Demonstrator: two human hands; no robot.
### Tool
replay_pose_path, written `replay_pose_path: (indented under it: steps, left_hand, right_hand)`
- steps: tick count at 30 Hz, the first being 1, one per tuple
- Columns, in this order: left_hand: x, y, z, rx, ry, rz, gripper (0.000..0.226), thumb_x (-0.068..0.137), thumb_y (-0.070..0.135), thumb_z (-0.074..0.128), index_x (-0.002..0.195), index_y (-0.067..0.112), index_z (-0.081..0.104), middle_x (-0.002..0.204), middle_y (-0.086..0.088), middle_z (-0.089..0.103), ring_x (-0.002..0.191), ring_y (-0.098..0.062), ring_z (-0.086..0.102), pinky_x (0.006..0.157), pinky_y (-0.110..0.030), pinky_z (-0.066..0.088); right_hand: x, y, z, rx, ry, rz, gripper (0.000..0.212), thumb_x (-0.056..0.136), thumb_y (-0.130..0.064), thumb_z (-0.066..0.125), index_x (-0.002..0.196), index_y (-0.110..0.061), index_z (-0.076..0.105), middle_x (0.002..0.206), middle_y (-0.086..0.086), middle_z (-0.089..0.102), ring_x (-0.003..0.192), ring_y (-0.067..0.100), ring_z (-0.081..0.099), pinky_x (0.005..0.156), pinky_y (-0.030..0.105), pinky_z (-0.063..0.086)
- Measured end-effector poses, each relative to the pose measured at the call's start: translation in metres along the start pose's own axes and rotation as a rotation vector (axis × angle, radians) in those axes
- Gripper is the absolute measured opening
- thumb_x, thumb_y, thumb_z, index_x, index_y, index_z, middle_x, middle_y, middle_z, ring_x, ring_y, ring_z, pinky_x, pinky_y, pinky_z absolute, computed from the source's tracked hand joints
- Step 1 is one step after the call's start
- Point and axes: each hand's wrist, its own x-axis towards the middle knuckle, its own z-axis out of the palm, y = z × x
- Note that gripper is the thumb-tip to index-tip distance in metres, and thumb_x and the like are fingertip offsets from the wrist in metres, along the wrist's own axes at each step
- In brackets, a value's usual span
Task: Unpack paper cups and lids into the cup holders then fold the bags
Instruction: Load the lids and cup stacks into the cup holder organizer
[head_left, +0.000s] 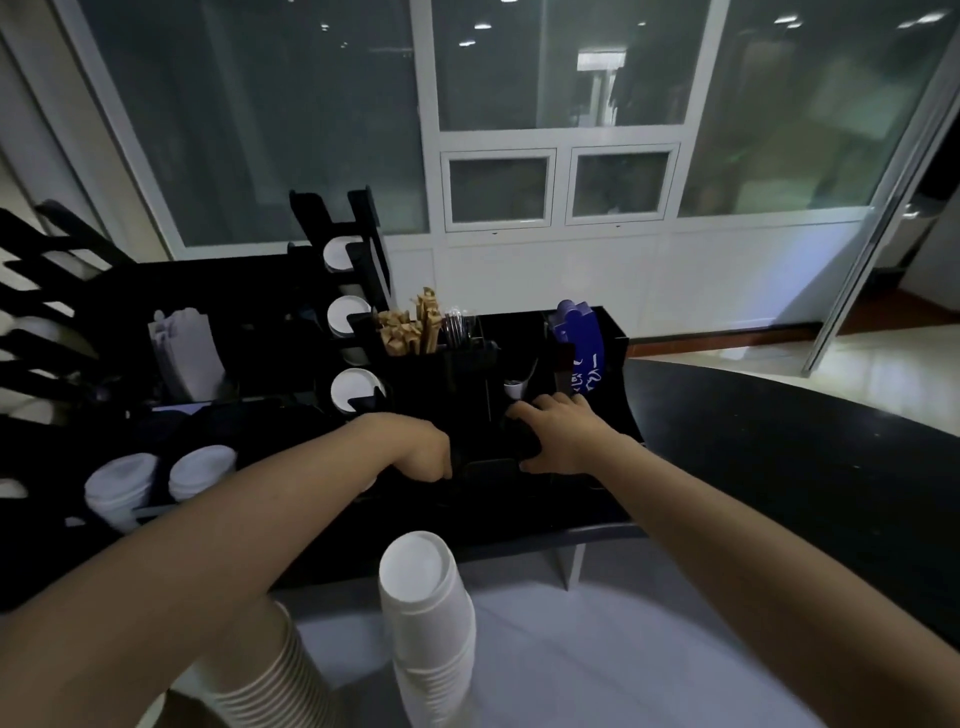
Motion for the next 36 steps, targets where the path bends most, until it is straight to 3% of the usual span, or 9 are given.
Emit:
replay_pose_path:
  steps: [5,8,11,13,21,24,28,32,36]
  left_hand:
    - [0.001,-0.005,0.011,0.035,0.137,-0.007,0.038,0.099,0.027,0.047,0.132,0.018,0.064,0.125,-0.009,0.063,0.105,-0.027,0.062,0.091,-0.038,0.055]
    - [0.007,-0.006,0.012,0.093,0.114,-0.005,0.035,0.097,0.026,0.049,0.126,0.016,0.067,0.12,-0.008,0.066,0.103,-0.026,0.063,0.085,-0.036,0.055]
    - [0.016,-0.011,0.011,0.087,0.131,-0.012,0.044,0.097,0.034,0.057,0.136,0.016,0.059,0.128,-0.009,0.062,0.107,-0.027,0.061,0.083,-0.036,0.053]
    - [0.021,-0.014,0.011,0.057,0.151,-0.011,0.055,0.094,0.049,0.062,0.137,0.017,0.056,0.125,-0.008,0.06,0.099,-0.024,0.059,0.076,-0.034,0.049]
    - [0.036,-0.012,0.007,0.117,0.205,0.032,0.057,0.087,0.038,0.074,0.136,0.017,0.052,0.121,-0.009,0.06,0.098,-0.024,0.059,0.073,-0.033,0.05]
    - [0.033,-0.013,0.006,0.107,0.205,0.036,0.05,0.092,0.041,0.065,0.136,0.019,0.054,0.121,-0.008,0.059,0.093,-0.022,0.056,0.073,-0.035,0.051]
    - [0.019,-0.011,0.002,0.08,0.273,0.044,0.041,0.099,0.033,0.055,0.138,0.02,0.054,0.126,-0.009,0.058,0.105,-0.026,0.061,0.086,-0.04,0.056]
    - [-0.013,-0.001,-0.009,-0.054,0.455,0.108,0.025,0.102,0.03,0.048,0.112,0.016,0.066,0.107,-0.008,0.066,0.093,-0.024,0.064,0.083,-0.04,0.057]
    - [-0.053,0.012,-0.012,-0.151,0.675,0.162,0.039,0.104,0.033,0.043,0.071,0.016,0.054,0.072,-0.002,0.059,0.066,-0.021,0.059,0.065,-0.038,0.052]
  right_hand:
    - [0.002,-0.006,0.009,-0.05,-0.108,-0.005,0.082,0.081,-0.059,0.071,0.148,-0.029,0.035,0.138,0.007,0.051,0.129,0.032,0.047,0.11,0.053,0.028]
    - [0.002,-0.01,0.017,-0.049,-0.165,0.017,0.078,0.086,-0.054,0.07,0.15,-0.026,0.035,0.144,0.004,0.05,0.138,0.029,0.042,0.118,0.057,0.017]
    - [0.0,-0.011,0.025,-0.081,-0.166,0.021,0.076,0.089,-0.052,0.067,0.152,-0.026,0.033,0.15,0.001,0.047,0.144,0.026,0.033,0.121,0.06,0.009]
    - [-0.002,-0.012,0.026,-0.09,-0.148,0.016,0.071,0.09,-0.049,0.066,0.15,-0.027,0.036,0.149,0.001,0.047,0.144,0.026,0.033,0.12,0.064,0.005]
    - [-0.024,-0.004,0.026,-0.046,0.117,-0.005,0.043,0.096,-0.044,0.057,0.134,-0.024,0.059,0.153,0.003,0.042,0.148,0.025,0.027,0.122,0.057,0.003]
    - [-0.038,-0.004,0.027,0.0,0.218,-0.001,0.035,0.098,-0.04,0.055,0.128,-0.023,0.065,0.149,0.001,0.048,0.145,0.023,0.034,0.123,0.051,0.006]
    - [-0.061,-0.005,0.019,0.044,0.343,-0.001,0.026,0.099,-0.03,0.058,0.117,-0.018,0.072,0.137,0.002,0.06,0.132,0.025,0.05,0.121,0.048,0.022]
    - [-0.084,-0.004,0.005,0.062,0.436,0.011,0.019,0.1,-0.022,0.057,0.103,-0.016,0.075,0.115,-0.003,0.07,0.11,0.023,0.062,0.101,0.04,0.04]
    - [-0.108,-0.006,-0.001,0.077,0.433,0.07,0.02,0.099,-0.022,0.055,0.101,-0.018,0.074,0.108,-0.008,0.071,0.1,0.019,0.061,0.088,0.034,0.037]
